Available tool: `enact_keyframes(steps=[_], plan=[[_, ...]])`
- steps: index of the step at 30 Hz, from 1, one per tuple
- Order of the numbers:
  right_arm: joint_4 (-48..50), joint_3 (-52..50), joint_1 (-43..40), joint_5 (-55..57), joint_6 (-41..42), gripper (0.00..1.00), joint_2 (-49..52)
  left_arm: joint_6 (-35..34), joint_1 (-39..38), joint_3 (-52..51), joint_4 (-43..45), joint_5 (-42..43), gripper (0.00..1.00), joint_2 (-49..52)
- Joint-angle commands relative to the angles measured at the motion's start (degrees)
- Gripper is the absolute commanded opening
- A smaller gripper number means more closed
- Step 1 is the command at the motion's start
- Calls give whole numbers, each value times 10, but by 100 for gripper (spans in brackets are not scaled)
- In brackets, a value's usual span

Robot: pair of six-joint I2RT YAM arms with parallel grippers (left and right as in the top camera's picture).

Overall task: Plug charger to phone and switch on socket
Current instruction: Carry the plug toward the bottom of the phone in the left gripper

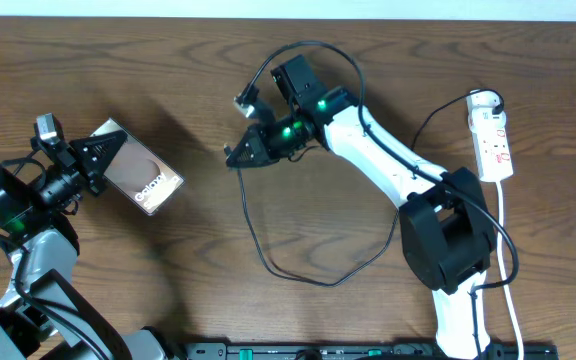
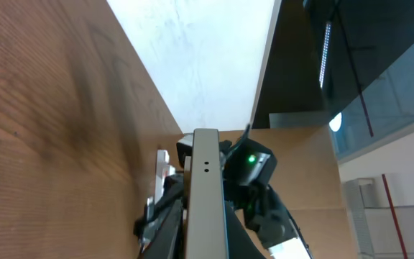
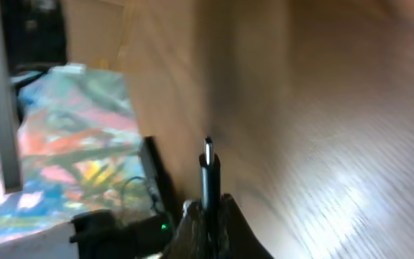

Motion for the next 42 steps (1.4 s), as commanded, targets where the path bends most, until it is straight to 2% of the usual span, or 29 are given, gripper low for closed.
enact_keyframes(steps=[1, 5, 9, 13, 19, 27, 42], plan=[[38, -38, 1, -115, -42, 1, 1, 12, 2, 1, 5, 15, 8, -3], [70, -73, -2, -133, -54, 1, 1, 16, 2, 1, 5, 15, 8, -3], [87, -97, -2, -211, -143, 1, 1, 21, 2, 1, 6, 15, 7, -3], [86, -109, 0, -221, -172, 1, 1, 32, 2, 1, 6, 16, 7, -3], [86, -111, 12, -300, -250, 1, 1, 60, 2, 1, 6, 19, 7, -3], [93, -111, 45, -299, -252, 1, 1, 91, 2, 1, 8, 24, 8, -3], [136, -111, 79, -300, -256, 1, 1, 91, -5, 1, 23, 26, 7, -3]])
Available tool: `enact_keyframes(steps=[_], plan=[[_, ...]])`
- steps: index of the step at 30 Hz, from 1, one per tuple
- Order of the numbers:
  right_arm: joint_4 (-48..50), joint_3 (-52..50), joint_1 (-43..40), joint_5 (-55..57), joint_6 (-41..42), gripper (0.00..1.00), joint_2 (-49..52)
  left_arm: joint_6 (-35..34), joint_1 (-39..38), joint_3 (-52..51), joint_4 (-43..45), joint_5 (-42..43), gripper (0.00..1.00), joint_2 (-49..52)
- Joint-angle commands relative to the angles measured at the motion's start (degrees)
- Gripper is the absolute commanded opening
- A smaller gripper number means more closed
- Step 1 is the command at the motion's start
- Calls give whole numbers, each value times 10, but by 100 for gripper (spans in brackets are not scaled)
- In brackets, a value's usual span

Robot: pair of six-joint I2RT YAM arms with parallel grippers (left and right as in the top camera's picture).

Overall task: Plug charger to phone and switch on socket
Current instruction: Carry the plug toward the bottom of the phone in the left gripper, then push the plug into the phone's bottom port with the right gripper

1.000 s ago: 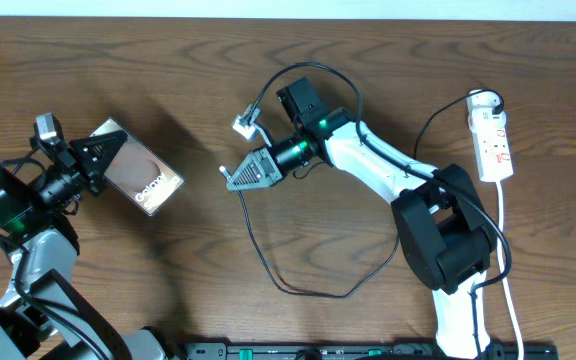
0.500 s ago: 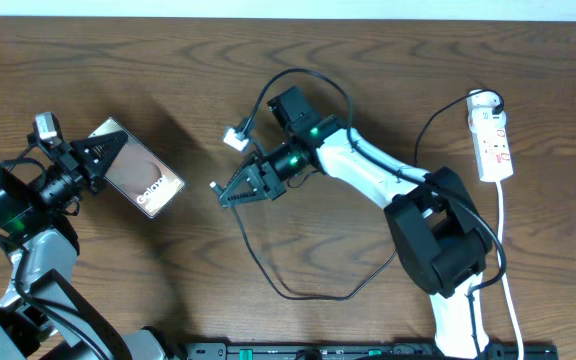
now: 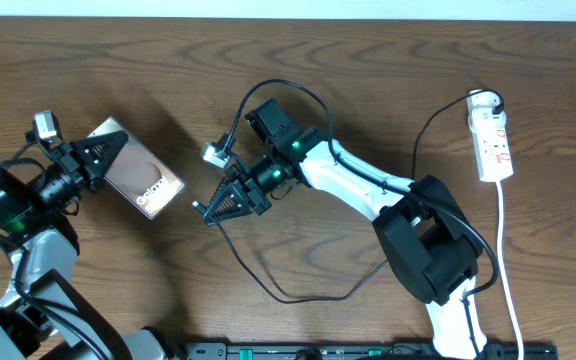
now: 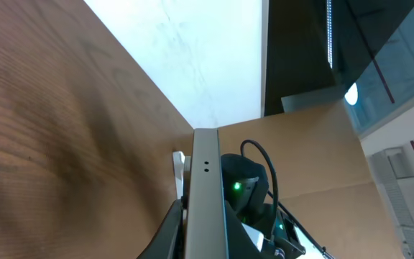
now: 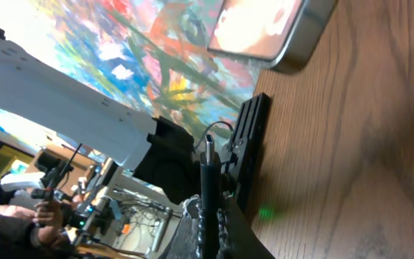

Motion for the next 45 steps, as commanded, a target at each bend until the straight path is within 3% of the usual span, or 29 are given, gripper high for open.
enact_keyframes(steps=[1, 8, 29, 38, 45], plan=[[13, -5, 6, -20, -13, 1, 1, 8, -9, 1, 6, 14, 7, -3], [23, -5, 6, -22, -18, 1, 8, 7, -44, 1, 36, 11, 7, -3], [58, -5, 17, -53, 0, 1, 41, 8, -47, 1, 64, 18, 8, -3], [165, -5, 19, -53, 109, 1, 41, 14, -61, 1, 66, 12, 7, -3], [174, -5, 23, -53, 118, 1, 41, 15, -64, 1, 66, 11, 8, -3]])
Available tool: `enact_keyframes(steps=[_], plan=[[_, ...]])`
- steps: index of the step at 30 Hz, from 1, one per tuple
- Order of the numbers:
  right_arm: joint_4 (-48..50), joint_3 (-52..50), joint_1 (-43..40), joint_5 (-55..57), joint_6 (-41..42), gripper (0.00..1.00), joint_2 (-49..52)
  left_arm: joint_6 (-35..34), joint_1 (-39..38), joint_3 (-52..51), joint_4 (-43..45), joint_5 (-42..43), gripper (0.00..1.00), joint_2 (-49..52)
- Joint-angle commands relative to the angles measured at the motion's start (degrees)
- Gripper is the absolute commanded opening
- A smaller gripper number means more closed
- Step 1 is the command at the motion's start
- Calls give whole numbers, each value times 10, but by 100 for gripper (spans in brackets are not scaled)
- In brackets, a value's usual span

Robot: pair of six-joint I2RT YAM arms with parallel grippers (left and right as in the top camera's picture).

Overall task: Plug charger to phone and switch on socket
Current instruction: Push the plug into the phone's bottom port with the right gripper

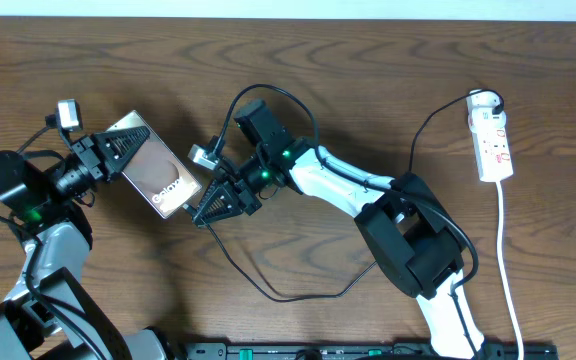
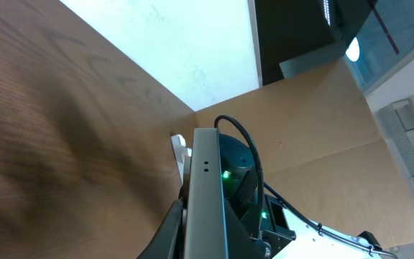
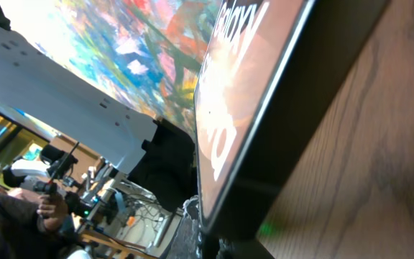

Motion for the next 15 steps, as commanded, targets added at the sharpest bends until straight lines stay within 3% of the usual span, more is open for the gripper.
enact_keyframes(steps=[1, 15], plan=[[2, -2, 5, -13, 17, 1, 0, 4, -3, 1, 5, 9, 7, -3], [9, -2, 2, -13, 24, 1, 0, 12, -3, 1, 5, 9, 8, -3]])
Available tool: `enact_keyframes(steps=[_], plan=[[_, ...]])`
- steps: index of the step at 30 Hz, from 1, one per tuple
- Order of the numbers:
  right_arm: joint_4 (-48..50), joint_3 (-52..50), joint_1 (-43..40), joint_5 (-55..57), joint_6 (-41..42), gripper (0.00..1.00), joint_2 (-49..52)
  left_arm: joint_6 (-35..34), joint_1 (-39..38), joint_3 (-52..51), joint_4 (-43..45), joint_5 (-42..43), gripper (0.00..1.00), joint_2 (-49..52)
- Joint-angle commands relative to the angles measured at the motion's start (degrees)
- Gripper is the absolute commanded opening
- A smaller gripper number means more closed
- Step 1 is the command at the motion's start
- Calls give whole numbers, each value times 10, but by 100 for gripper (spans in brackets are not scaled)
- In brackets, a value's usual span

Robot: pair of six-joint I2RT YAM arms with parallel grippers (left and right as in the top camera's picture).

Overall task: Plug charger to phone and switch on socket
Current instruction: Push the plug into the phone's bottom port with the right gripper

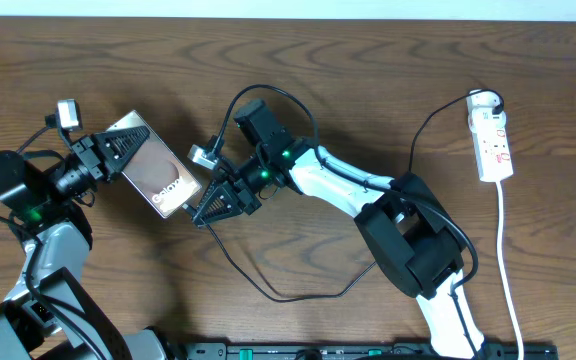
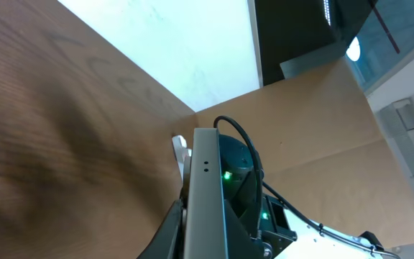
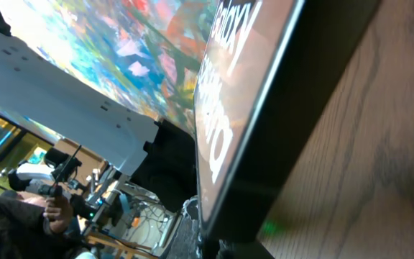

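Observation:
A phone [image 1: 156, 177] with a brown screen reading "Galaxy" is held tilted above the table at the left, my left gripper [image 1: 108, 155] shut on its upper end. In the left wrist view its silver edge [image 2: 205, 194] runs up the middle. My right gripper [image 1: 208, 212] is shut on the black charger plug, right at the phone's lower end [image 3: 279, 137]; the plug's tip is hidden behind the phone. The black cable [image 1: 268, 285] loops across the table. The white socket strip [image 1: 492, 140] lies at the far right.
A white cord [image 1: 508, 280] runs from the socket strip down the right side. A black rail [image 1: 368, 350] lines the table's front edge. My right arm [image 1: 338, 185] stretches across the middle of the table.
The phone was held at the far left while my right gripper carried the plug at the table's middle. Then the plug was closer to the phone. Then the phone had shifted right, with the plug at its lower end, where both stay.

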Motion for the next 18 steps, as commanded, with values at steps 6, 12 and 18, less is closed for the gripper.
enact_keyframes(steps=[6, 12, 18], plan=[[5, -2, 2, -13, 6, 1, 0, 12, -3, 1, 4, 11, 7, -3], [5, -2, -5, -13, 6, 1, 0, 12, -3, 1, 4, 11, 7, -3], [5, -2, -12, -13, 6, 1, 0, 12, -3, 1, 4, -9, 7, -3]])
